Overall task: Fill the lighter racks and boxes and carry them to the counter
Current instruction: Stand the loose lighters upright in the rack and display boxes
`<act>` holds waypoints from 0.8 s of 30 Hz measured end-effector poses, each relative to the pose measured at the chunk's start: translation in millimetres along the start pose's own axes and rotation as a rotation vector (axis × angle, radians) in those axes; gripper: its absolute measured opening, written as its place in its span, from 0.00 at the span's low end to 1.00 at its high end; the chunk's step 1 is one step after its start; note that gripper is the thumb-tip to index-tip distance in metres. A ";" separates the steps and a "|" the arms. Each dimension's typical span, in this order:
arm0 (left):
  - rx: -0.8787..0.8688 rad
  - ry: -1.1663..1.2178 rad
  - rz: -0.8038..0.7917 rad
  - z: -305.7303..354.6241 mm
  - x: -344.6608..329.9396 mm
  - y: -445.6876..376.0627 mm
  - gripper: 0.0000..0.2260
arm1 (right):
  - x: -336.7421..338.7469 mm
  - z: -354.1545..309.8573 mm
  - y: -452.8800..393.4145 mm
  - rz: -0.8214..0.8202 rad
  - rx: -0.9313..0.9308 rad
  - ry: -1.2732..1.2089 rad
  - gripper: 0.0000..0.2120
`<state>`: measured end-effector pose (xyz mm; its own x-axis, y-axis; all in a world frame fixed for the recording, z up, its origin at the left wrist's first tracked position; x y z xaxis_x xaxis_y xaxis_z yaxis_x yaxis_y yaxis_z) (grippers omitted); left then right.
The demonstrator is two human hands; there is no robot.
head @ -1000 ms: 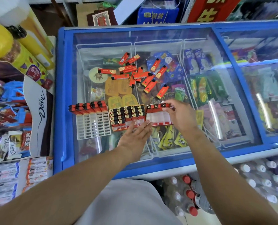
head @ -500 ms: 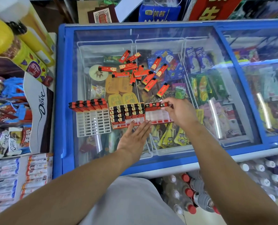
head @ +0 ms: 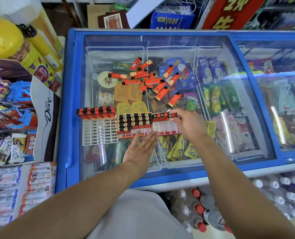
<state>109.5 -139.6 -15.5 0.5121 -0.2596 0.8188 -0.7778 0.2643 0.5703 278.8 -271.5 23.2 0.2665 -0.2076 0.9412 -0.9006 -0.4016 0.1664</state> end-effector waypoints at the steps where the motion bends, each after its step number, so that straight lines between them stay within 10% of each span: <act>1: 0.003 0.011 -0.006 0.7 -0.2 -0.4 0.41 | -0.9 0.8 0.5 -0.006 0.000 0.002 0.11; 18: -0.075 0.155 0.151 -4.5 -7.8 1.0 0.39 | 11.9 -10.3 -0.7 0.276 -0.065 -0.289 0.07; 24: -0.126 0.274 0.060 -20.2 -12.4 1.2 0.42 | 17.7 -2.8 -89.2 -0.109 -0.430 -0.227 0.27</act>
<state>109.6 -117.3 -23.6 0.5590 0.0156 0.8290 -0.7671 0.3892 0.5100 362.9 -236.8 25.8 0.3917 -0.3935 0.8317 -0.9108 -0.0379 0.4111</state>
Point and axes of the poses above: each hand's wrist, its own y-axis away from the middle knuckle, its own x-axis out of the back of the hand, z = x × y, the point moved 2 cm from there along -y, towards the middle knuckle, and after that the axes turned 9 degrees about -x, right-handed, at the moved point
